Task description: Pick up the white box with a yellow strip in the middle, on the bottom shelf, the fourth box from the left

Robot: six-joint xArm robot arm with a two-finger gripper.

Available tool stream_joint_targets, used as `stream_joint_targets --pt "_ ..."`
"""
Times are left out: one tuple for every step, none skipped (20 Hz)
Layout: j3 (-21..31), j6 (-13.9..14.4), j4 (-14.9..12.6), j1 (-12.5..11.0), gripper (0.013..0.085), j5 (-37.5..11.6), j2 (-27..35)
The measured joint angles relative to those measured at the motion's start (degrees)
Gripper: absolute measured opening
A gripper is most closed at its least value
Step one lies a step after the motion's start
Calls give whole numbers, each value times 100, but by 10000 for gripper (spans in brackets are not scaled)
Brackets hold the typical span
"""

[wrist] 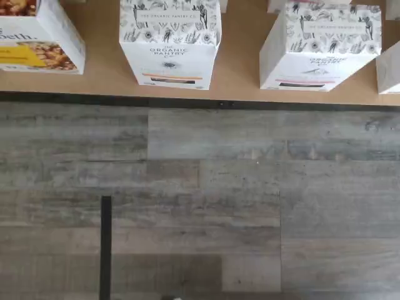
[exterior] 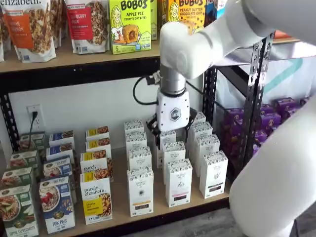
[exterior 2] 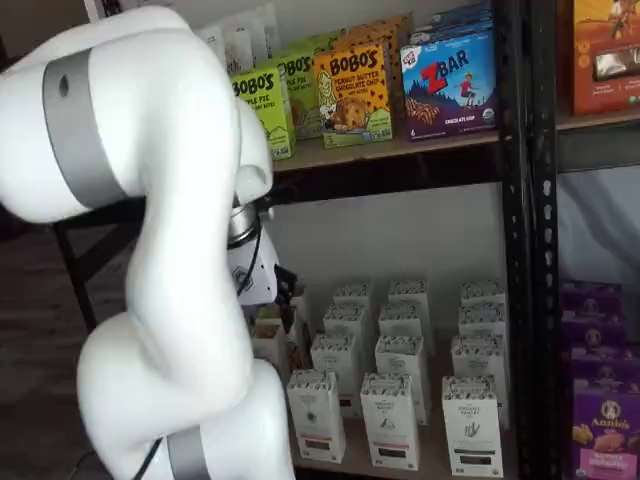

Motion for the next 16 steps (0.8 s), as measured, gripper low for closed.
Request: stream_joint_targets --pt "-38 49 -46 6 850 -129 199" --pt "-64 80 -74 7 850 -250 360" --pt "-93 118 -108 7 850 -425 579" --pt "-106 134 -123 0 850 -597 749" --pt "-109 125 -112 -13 850 -749 877" --pt "-112 106 -90 -24 850 -862 967" --pt "-122 96 -84 -38 850 -996 1092" --pt "-154 82 -80 -58 850 -1133 1265" --pt "-187 62 -75 -82 850 -1251 1421" --pt "-214 49 -75 -103 850 -1340 1547" --pt "-262 35 -84 -131 850 -1471 1726" --pt "-297 26 -90 -150 850 -1555 1854" --pt "-330 2 -80 -168 850 -1642 1976" --pt "-360 -39 -49 -187 850 -1739 2102" --pt "-385 -75 -18 -202 850 -1838 2208" --pt "-419 -150 45 -225 850 -1994 2368"
